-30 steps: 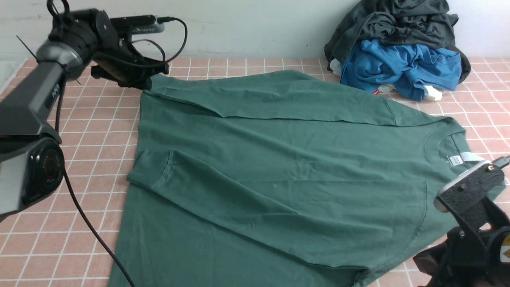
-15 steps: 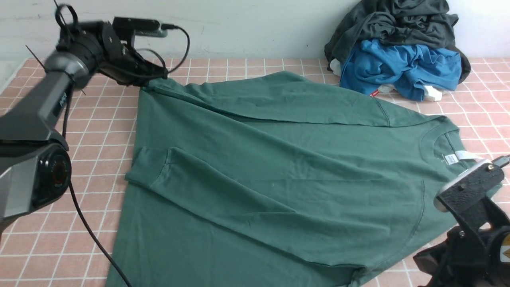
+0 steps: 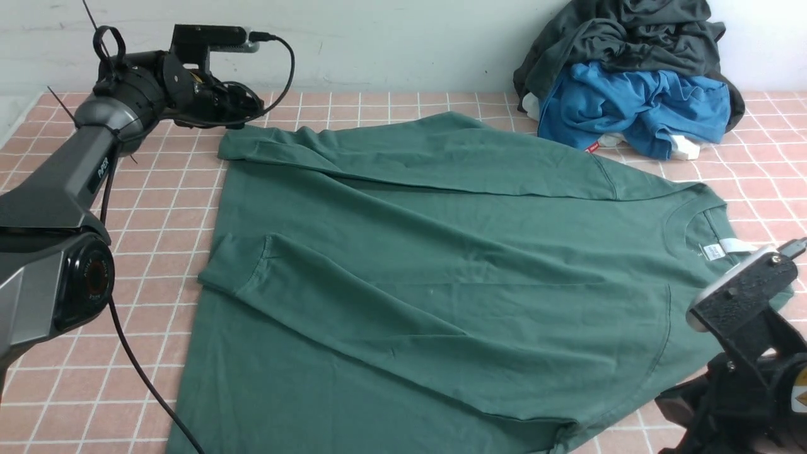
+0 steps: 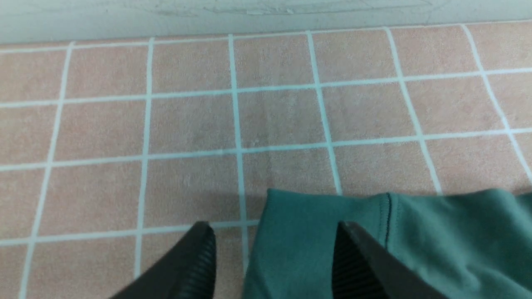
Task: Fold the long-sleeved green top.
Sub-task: Use the left arm to clamp the cuff farthest from it, then use the left arm to drag and drop the cuff onto the cuff closest to the left arm
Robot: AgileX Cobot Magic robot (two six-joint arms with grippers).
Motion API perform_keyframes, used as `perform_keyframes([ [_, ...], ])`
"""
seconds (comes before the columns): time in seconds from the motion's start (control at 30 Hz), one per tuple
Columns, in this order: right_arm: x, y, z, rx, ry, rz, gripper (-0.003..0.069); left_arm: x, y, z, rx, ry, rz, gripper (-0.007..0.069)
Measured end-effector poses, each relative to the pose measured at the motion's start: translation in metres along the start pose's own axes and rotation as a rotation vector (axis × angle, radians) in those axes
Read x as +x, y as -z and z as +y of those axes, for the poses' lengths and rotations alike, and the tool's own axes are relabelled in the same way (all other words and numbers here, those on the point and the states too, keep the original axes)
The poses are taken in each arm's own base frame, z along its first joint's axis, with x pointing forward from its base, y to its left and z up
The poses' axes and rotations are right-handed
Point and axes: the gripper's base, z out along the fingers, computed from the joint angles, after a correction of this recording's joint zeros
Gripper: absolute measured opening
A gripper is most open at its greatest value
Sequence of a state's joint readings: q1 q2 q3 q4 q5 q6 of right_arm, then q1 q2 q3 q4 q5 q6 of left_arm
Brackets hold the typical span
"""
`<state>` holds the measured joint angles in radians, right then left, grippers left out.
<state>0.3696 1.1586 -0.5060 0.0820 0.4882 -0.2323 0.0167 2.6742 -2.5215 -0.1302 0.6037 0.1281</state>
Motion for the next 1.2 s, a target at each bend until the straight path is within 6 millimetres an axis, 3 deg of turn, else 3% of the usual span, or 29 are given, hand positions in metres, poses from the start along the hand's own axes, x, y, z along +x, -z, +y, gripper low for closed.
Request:
perform_keyframes([
  [0.23,0.000,0.000,0.000,0.001,0.002,-0.003,-0.0010,0.020,-0.011,0.012,0.019,0.095,0.090,0.0335],
  [0.33,-0.001,0.000,0.000,0.003,0.002,-0.008,-0.0010,0.023,-0.010,0.015,0.050,0.128,0.120,0.0233],
  [0.43,-0.001,0.000,-0.001,0.008,0.011,-0.016,-0.0010,0.023,-0.009,0.013,0.077,0.136,0.132,0.0051],
  [0.57,-0.001,0.000,-0.001,0.016,0.030,-0.014,-0.0010,0.015,0.001,0.012,0.114,0.135,0.171,0.0005],
  [0.7,-0.002,0.000,-0.002,0.019,0.021,-0.016,-0.0010,-0.007,0.032,0.006,0.153,0.090,0.221,-0.0001],
  [0.8,-0.007,0.002,-0.003,0.021,-0.052,-0.027,-0.0010,-0.033,0.075,0.000,0.192,0.053,0.270,-0.0001],
  [0.83,-0.007,0.002,-0.003,0.021,-0.057,-0.027,-0.0010,-0.035,0.078,0.000,0.193,0.051,0.269,-0.0001],
  [0.9,-0.023,0.009,-0.007,0.033,-0.135,-0.059,-0.0010,-0.057,0.114,-0.004,0.204,0.035,0.245,-0.0001],
  [0.93,-0.023,0.009,-0.008,0.034,-0.136,-0.056,-0.0010,-0.057,0.114,-0.004,0.204,0.035,0.245,-0.0001],
  [0.97,-0.036,0.014,-0.015,0.054,-0.187,-0.076,-0.0010,-0.065,0.134,-0.008,0.205,0.025,0.246,-0.0001],
  [1.07,-0.055,0.021,-0.031,0.092,-0.242,-0.085,-0.0010,-0.064,0.157,-0.015,0.198,0.005,0.295,-0.0001],
  [1.2,-0.086,0.022,-0.063,0.150,-0.313,-0.070,-0.0006,-0.037,0.184,-0.027,0.214,0.003,0.441,-0.0001],
])
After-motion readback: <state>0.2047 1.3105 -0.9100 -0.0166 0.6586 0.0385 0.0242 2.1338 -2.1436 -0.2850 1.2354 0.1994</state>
